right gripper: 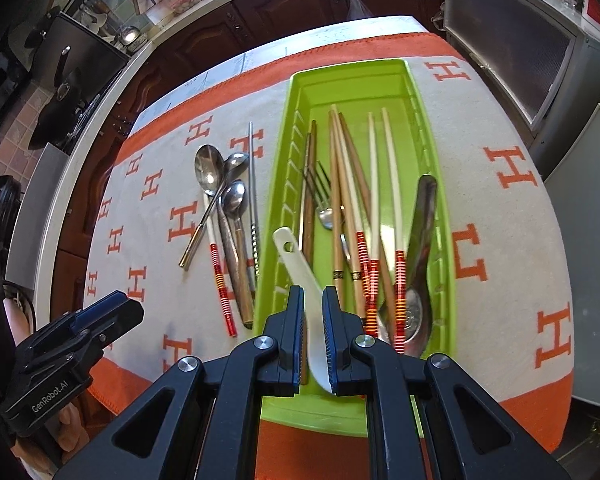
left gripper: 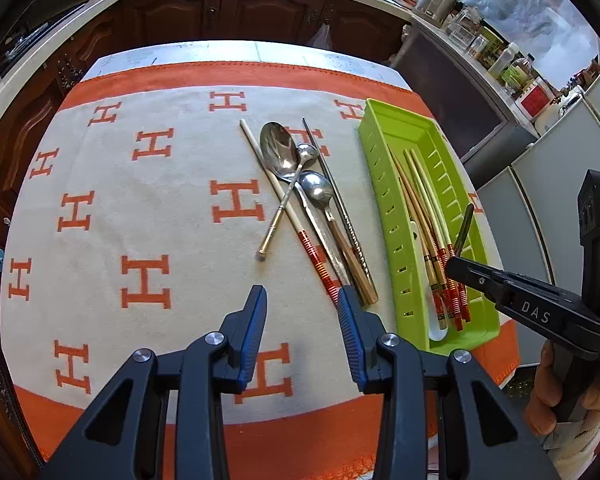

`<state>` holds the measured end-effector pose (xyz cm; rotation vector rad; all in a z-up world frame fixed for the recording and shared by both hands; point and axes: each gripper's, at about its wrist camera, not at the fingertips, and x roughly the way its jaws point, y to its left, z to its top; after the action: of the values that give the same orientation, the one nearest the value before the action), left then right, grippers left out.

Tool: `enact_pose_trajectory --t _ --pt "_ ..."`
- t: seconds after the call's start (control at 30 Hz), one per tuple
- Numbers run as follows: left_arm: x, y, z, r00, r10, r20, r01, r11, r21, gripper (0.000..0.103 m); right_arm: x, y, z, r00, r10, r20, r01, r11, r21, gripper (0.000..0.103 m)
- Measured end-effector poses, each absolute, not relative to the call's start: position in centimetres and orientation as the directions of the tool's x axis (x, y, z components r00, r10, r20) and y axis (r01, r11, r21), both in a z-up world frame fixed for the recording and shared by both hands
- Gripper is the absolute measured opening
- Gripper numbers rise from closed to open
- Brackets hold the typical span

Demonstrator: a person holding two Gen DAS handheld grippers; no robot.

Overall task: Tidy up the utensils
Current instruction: 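Withdraw both open tools from the tray toward the remaining spoons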

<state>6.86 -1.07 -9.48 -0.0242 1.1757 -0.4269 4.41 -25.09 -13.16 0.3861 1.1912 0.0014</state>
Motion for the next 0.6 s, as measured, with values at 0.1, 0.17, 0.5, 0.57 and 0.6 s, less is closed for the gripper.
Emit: enact_pose_trajectory --t 0.1,0.17,0.5,0.57,0.6 --pt "6.7 -0.3 -9.6 0.318 -0.337 -0.886 0.306 0.921 -0.24 0.035 4.6 -23.8 -12.9 0.371 0.201 -0.907 0.184 0.941 0.284 0.01" --pt "6.8 0.3 -9.8 0.319 -0.338 -0.886 0.298 0.923 -0.245 0.035 4.8 -22.9 -12.8 0.364 0.2 -0.91 0.173 0.945 0.277 0.01" --pt "7.4 4.0 -10.9 0.331 -0.328 -0.885 0.231 0.937 -0.261 0.035 6.9 -19.1 -12.6 0.337 0.202 -0.92 0.121 0.959 0.255 0.01" --pt "7.7 4.7 -11.2 0.333 -0.32 -0.887 0.216 0.941 -0.259 0.035 7.5 -18.5 -12.5 0.331 0.209 -0.92 0.11 0.96 0.257 0.01" --pt "7.8 5.0 -11.3 0.334 -0.318 -0.888 0.21 0.943 -0.259 0.035 7.8 -18.2 -12.5 0.329 0.209 -0.921 0.104 0.961 0.255 0.01"
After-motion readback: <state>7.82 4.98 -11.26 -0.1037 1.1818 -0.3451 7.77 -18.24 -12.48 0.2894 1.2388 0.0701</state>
